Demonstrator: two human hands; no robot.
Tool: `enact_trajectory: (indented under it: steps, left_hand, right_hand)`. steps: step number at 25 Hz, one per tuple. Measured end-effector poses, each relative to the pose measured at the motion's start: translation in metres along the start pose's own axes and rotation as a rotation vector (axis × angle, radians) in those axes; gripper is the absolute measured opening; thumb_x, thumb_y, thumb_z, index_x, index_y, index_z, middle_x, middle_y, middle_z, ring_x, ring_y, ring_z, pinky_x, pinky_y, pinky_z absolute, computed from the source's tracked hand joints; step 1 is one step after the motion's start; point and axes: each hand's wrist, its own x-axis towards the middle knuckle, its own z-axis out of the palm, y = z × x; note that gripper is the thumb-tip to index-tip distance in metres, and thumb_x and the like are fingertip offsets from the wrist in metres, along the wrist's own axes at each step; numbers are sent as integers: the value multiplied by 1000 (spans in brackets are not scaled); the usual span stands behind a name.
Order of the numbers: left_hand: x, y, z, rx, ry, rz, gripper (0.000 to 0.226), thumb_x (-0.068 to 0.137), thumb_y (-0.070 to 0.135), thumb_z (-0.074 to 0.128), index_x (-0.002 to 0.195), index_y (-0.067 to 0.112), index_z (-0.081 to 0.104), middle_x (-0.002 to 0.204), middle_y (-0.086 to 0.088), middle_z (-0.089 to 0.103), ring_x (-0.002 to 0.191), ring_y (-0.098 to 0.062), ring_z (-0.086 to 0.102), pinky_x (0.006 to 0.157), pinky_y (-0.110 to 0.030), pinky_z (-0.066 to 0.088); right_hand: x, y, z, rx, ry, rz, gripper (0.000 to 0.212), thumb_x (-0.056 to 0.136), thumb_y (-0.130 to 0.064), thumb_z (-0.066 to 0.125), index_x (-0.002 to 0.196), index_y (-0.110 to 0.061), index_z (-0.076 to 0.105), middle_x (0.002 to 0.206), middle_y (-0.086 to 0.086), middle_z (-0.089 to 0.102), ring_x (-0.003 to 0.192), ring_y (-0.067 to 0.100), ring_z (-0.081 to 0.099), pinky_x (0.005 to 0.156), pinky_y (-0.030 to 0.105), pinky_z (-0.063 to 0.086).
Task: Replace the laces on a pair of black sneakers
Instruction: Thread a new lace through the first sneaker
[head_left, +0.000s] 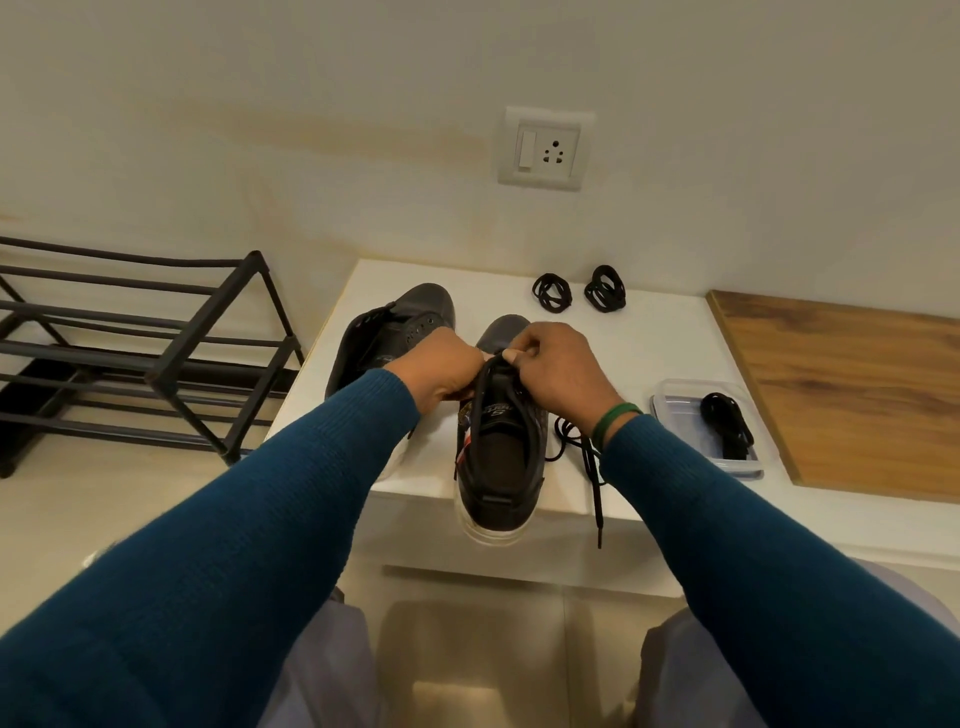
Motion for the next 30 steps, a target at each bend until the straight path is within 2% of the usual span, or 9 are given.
enact_trajectory:
  steps: [6, 12, 14, 19, 21, 24, 26, 28, 30]
  left_hand:
    - [-15, 38, -49, -819, 355, 582, 18, 101, 12, 38, 98, 20, 54, 78, 2, 65, 60, -10, 60, 54, -25, 50]
    - [-14, 10, -28, 1080, 116, 520, 29, 100, 32, 45, 87, 17, 66, 84, -3, 65, 89, -22, 60, 80, -40, 51]
    - [-13, 18, -28, 763, 108, 512, 34, 99, 31, 48, 76, 11, 63, 75, -5, 61, 75, -20, 58, 70, -38, 49]
    - [-19, 46, -57, -1284, 73, 429, 22, 90, 19, 60, 69, 20, 53, 61, 3, 47, 51, -11, 42, 60, -27, 47]
    - [-21, 44, -55, -987, 37, 341, 6, 89, 16, 59, 85, 16, 53, 71, 1, 49, 45, -10, 40, 43, -21, 40]
    - [-15, 25, -31, 421, 184, 397, 34, 94, 26, 57, 125, 14, 52, 101, -2, 63, 79, -18, 64, 68, -33, 55]
    - [-15, 16, -17, 814, 97, 359, 27, 99, 33, 53, 105, 10, 64, 97, -4, 67, 77, -16, 62, 70, -31, 53]
    - [-19, 20, -21, 673, 78, 411, 38, 99, 36, 53, 73, 9, 60, 73, -4, 60, 58, -13, 52, 59, -29, 46]
    - [-18, 35, -38, -55, 333, 553, 39, 95, 34, 61, 69, 5, 60, 70, -6, 56, 61, -15, 53, 63, -30, 53]
  right_hand:
    - [-3, 3, -7, -30, -126, -184, 40, 95, -57, 52, 114, -28, 71, 103, -13, 66, 94, 4, 57, 75, 19, 40]
    - [-3, 10, -11, -115, -97, -220, 49, 91, -67, 49, 111, -30, 74, 92, -15, 52, 86, 2, 52, 70, 19, 37]
    - [-3, 11, -11, -136, -110, -187, 48, 90, -69, 49, 112, -34, 72, 98, -8, 51, 91, 8, 53, 77, 27, 44]
    - [-1, 12, -7, -309, -108, -166, 47, 91, -71, 42, 118, -40, 66, 115, -4, 51, 113, 19, 44, 95, 45, 36]
    - [0, 14, -8, -333, -112, -164, 47, 92, -69, 41, 119, -40, 66, 122, -3, 52, 117, 20, 41, 93, 44, 30]
    - [1, 15, -10, -343, -102, -170, 44, 92, -66, 41, 117, -41, 68, 125, -3, 54, 120, 21, 41, 93, 45, 29]
    - [1, 16, -11, -356, -99, -178, 44, 89, -65, 41, 116, -42, 68, 123, -4, 53, 118, 21, 40, 90, 43, 28]
    - [1, 15, -11, -358, -99, -166, 44, 86, -64, 41, 115, -43, 68, 120, -5, 53, 116, 20, 38, 89, 43, 27]
    - [0, 14, -11, -361, -96, -154, 39, 88, -60, 46, 115, -43, 68, 118, -4, 52, 116, 20, 38, 90, 44, 28]
